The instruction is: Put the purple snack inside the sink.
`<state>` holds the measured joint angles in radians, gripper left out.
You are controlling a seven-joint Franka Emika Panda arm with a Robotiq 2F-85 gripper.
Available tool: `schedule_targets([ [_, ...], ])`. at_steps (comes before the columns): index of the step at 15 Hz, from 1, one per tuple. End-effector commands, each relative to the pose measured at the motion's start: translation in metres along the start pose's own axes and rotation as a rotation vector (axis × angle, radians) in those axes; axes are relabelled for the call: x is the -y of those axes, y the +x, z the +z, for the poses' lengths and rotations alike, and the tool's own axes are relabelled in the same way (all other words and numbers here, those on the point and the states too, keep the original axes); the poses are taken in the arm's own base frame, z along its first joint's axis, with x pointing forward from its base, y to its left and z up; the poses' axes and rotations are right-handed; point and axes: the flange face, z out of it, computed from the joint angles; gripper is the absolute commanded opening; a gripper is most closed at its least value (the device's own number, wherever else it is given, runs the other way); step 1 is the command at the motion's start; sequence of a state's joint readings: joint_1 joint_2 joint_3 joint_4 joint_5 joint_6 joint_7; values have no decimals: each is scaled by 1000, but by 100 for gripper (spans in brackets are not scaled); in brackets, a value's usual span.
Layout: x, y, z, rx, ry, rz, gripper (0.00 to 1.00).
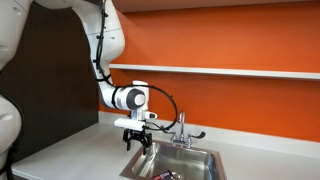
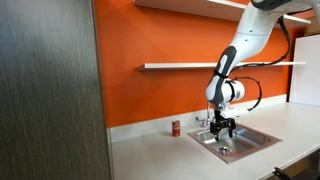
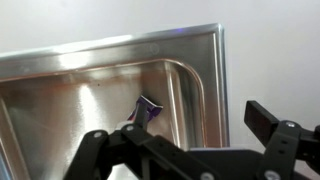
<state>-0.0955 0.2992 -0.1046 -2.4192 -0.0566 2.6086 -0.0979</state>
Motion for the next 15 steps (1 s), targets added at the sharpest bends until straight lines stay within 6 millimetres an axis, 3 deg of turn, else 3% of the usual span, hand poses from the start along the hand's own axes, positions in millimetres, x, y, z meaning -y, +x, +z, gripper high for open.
schedule_targets([
  [1,7,-35,-9,-10,0,24,100],
  [5,11,-55,-8,-2,-1,50,100],
  [6,7,-42,1,20,13,28,100],
  [15,8,-50,-1,19,14,41,100],
])
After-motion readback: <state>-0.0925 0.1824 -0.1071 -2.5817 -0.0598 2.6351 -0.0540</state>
